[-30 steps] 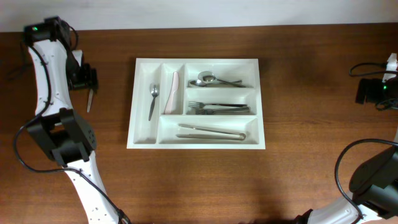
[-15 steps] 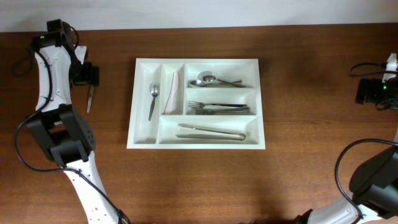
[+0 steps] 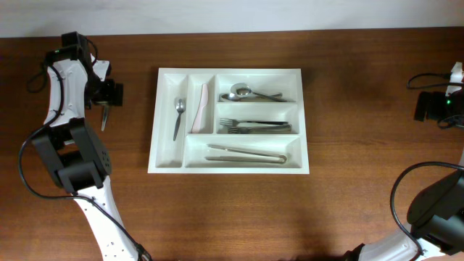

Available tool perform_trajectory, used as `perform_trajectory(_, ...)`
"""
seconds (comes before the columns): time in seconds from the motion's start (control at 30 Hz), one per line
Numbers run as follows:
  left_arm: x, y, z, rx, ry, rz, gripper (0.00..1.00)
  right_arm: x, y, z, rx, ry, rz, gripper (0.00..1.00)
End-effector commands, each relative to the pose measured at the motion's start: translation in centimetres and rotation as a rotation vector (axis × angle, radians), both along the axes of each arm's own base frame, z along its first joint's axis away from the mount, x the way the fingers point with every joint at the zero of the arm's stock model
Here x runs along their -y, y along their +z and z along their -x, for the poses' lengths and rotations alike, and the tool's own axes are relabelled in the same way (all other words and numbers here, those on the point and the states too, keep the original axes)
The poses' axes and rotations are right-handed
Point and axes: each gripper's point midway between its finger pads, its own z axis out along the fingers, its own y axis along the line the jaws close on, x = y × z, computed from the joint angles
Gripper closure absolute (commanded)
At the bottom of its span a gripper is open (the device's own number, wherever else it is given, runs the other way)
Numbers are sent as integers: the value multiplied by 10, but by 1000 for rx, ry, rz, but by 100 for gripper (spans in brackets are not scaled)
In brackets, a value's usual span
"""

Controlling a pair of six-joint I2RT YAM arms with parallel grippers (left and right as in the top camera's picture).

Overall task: Pack container
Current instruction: 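Raise the left gripper and move it left over the remaining spoon, then align the left gripper over the silver spoon handle and lower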

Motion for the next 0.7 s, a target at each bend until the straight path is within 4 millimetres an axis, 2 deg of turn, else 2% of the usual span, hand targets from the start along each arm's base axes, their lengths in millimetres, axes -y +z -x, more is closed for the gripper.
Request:
perform_trajectory(0.0, -1, -6, -1, 5, -5, 20, 4, 0, 0, 1, -1, -5, 3, 1)
perform_trajectory(0.53, -3, -20, -11, 43, 36, 17, 4, 0, 0, 1, -1, -6, 3, 1)
perform_trajectory(0.67, -1, -32, -10, 27, 52, 35, 4, 0, 0, 1, -1, -5, 3, 1)
